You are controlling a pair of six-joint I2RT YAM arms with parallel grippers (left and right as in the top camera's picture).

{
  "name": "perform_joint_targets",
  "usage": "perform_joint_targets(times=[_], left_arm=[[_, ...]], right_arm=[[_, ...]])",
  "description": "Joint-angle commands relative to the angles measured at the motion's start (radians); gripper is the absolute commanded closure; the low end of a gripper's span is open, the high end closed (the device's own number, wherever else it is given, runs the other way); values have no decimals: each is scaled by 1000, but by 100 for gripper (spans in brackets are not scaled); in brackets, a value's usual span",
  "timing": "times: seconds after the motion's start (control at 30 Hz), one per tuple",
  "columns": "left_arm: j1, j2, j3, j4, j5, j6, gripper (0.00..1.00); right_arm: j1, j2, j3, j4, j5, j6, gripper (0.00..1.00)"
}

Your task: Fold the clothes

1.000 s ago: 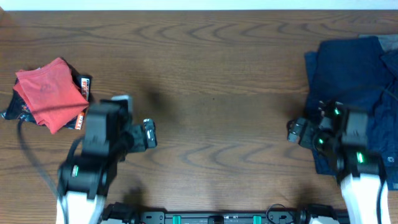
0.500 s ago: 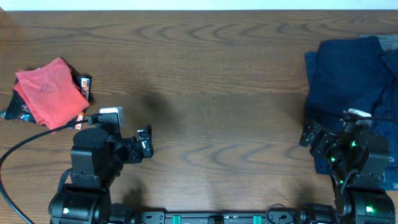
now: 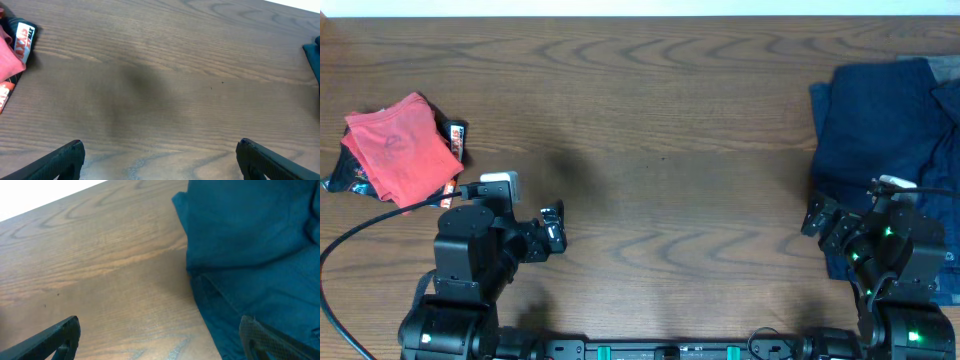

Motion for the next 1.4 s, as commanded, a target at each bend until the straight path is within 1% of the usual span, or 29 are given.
perform_joint_targets(times=[0.0,0.13,0.33,0.43,0.6,0.73,0.93,1.03,1.13,1.37], left_arm=[[-2,2,-7,5,-9,-2,2],[-2,2,-7,5,-9,-2,2],[-2,2,-7,5,-9,-2,2],[-2,2,-7,5,-9,-2,2],[-2,2,-7,5,-9,-2,2],[-2,2,-7,5,-9,-2,2],[-2,2,-7,5,-9,-2,2],[-2,2,-7,5,-9,-2,2],[-2,2,-7,5,-9,-2,2],[-2,2,-7,5,-9,-2,2]], right_arm=[[19,-38,-35,34,8,-11,1],[19,-105,-142,147,-70,-115,1],[21,-293,-357,326,-143,-121,1],[48,-395,-438,392,-137,-127,1],[116,-522,-514,400,-67,-140,1],[146,-580,-542,414,-20,-142,1],[161,-584,-629,563,-13,-197,1],[161,-584,-706,684,-16,-223,1],[161,-584,-703,690,-16,-292,1],[161,-584,-703,680,-14,-297,1]])
